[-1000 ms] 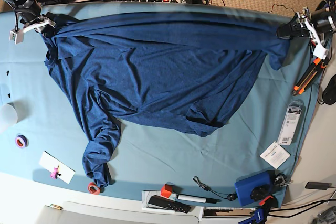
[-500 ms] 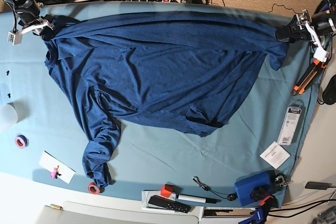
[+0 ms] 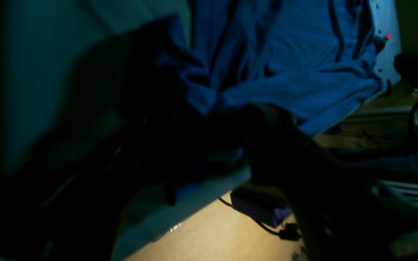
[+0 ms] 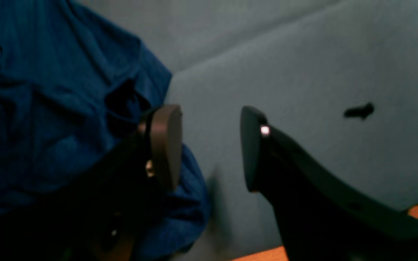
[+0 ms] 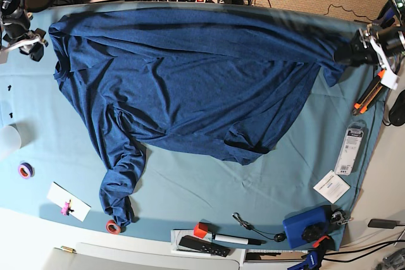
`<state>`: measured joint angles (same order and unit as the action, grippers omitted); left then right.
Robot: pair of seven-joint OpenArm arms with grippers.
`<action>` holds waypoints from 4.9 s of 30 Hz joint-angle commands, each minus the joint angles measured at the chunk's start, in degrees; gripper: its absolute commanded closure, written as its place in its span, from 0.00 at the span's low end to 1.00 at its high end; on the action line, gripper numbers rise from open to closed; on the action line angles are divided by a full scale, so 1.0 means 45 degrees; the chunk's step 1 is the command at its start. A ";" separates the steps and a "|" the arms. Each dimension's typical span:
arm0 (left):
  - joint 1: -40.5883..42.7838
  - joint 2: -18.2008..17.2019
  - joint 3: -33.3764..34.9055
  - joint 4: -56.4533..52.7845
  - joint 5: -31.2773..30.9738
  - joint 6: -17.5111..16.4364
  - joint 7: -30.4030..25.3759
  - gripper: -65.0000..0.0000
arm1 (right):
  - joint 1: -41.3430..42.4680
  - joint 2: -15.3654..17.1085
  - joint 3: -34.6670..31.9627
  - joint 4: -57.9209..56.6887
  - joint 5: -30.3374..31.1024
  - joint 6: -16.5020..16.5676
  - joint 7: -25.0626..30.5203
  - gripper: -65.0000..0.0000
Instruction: Layout the t-shirt on the table in an organized manner, then fold the t-shirt properly
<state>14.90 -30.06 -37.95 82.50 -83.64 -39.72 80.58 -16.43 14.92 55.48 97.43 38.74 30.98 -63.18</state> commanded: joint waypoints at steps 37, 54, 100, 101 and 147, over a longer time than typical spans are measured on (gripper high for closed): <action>-0.3832 -0.0763 0.1928 0.0204 0.3322 -0.0061 -0.3468 0.46 | 0.3089 0.0282 -0.1651 0.0155 -0.1783 0.0015 0.1948 0.59; -0.8228 0.2443 1.0098 -0.0369 0.9321 0.1263 -0.5571 0.51 | 0.3327 -0.0355 -0.7669 0.0155 -0.3094 -0.0563 0.2220 0.59; -0.8850 0.2681 1.2565 -0.1700 1.4120 0.2968 -0.7912 0.83 | 0.3332 -0.1511 -0.8257 -0.2861 -0.3677 -0.0549 0.2807 0.59; -0.8850 0.2623 1.2560 -0.1700 1.4124 0.2968 -0.7912 0.73 | 0.3332 -0.1511 -0.8257 -0.2861 -0.3677 -0.0549 0.2807 0.59; -0.9058 0.1719 1.2560 -0.1705 1.7617 0.6649 -0.9636 1.00 | 0.3332 -0.1511 -0.8257 -0.2861 -0.3721 -0.0554 0.2807 0.59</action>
<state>-24.16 -21.93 18.85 74.00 -4.67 -10.26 38.09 -1.39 7.79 18.37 84.95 23.99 28.97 -47.48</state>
